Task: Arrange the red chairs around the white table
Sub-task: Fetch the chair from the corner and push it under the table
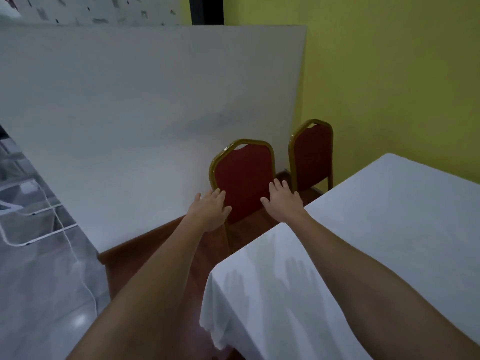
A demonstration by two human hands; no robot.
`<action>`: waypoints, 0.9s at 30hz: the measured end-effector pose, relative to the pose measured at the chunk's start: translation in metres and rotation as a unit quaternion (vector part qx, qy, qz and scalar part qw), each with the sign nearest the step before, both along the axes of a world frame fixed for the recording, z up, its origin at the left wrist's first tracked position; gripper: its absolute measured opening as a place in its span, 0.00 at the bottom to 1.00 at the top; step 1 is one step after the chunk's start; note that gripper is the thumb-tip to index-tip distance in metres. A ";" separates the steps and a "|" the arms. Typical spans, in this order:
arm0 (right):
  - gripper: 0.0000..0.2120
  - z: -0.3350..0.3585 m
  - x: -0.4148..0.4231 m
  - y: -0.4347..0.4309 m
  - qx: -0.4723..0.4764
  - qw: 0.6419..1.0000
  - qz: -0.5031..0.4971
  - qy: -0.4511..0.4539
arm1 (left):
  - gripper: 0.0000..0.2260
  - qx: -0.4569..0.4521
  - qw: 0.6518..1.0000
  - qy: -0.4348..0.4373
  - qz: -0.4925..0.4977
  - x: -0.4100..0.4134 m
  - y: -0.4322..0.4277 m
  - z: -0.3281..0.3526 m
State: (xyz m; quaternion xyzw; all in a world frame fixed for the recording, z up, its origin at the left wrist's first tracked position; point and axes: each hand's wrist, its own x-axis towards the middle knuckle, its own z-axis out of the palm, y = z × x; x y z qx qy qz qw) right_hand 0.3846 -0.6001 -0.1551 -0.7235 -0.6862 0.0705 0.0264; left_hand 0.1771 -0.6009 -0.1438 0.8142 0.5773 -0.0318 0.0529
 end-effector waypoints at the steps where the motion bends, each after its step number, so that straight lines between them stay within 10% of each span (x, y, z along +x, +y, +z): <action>1: 0.30 0.001 0.000 0.009 0.000 1.000 -0.006 0.003 | 0.27 -0.001 1.000 -0.004 -0.003 0.000 0.013 0.002; 27: 0.31 -0.001 -0.101 0.277 0.008 0.978 -0.209 -0.001 | 0.26 0.011 0.968 0.008 -0.249 -0.071 0.363 0.016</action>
